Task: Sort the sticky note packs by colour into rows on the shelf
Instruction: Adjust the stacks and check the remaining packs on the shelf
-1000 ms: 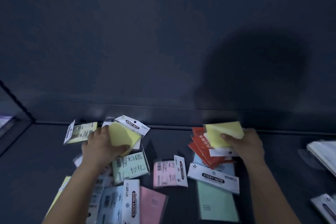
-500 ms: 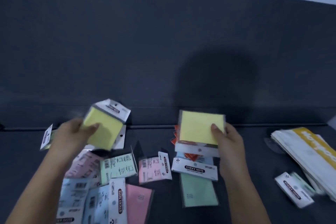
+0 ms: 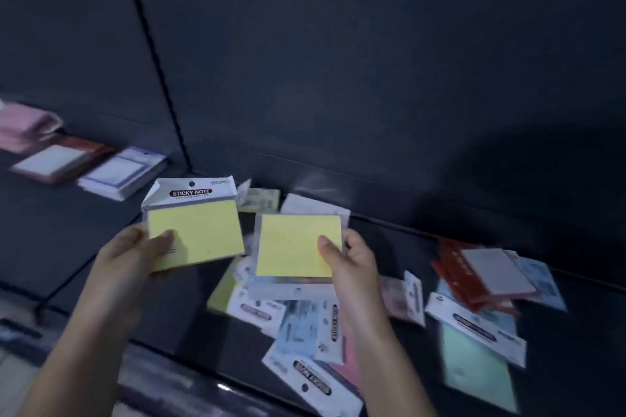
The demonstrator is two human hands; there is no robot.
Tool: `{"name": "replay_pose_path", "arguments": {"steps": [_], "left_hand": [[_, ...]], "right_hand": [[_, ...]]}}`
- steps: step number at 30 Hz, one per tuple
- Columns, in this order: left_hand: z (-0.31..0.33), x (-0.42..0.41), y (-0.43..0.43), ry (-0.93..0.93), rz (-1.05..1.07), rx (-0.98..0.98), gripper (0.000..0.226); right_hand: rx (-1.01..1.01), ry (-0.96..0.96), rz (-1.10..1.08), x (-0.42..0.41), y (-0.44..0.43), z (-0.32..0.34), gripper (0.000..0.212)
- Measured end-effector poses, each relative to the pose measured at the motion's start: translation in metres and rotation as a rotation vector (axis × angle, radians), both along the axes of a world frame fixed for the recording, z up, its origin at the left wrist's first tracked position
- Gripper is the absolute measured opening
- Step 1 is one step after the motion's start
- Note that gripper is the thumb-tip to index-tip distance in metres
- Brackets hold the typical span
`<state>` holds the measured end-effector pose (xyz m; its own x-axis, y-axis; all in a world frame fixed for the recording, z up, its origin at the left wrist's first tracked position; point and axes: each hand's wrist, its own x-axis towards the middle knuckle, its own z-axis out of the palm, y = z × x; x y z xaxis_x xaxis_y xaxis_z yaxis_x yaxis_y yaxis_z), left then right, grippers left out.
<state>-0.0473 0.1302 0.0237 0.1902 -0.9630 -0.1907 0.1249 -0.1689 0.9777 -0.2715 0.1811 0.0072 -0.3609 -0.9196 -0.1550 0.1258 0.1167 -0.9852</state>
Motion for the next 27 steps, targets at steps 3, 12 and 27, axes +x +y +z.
{"name": "replay_pose_path", "arguments": {"steps": [3,12,27], "left_hand": [[0.003,0.052,0.012,-0.014,0.096,-0.026,0.014],[0.004,0.213,0.035,0.007,0.273,0.003,0.010],[-0.009,0.372,-0.016,0.102,0.343,0.066,0.014]], "right_hand": [[0.006,-0.018,0.110,0.058,-0.015,0.003,0.011],[-0.025,-0.032,0.346,0.249,-0.047,0.013,0.008],[0.003,-0.090,0.444,0.442,-0.128,-0.008,0.012]]}}
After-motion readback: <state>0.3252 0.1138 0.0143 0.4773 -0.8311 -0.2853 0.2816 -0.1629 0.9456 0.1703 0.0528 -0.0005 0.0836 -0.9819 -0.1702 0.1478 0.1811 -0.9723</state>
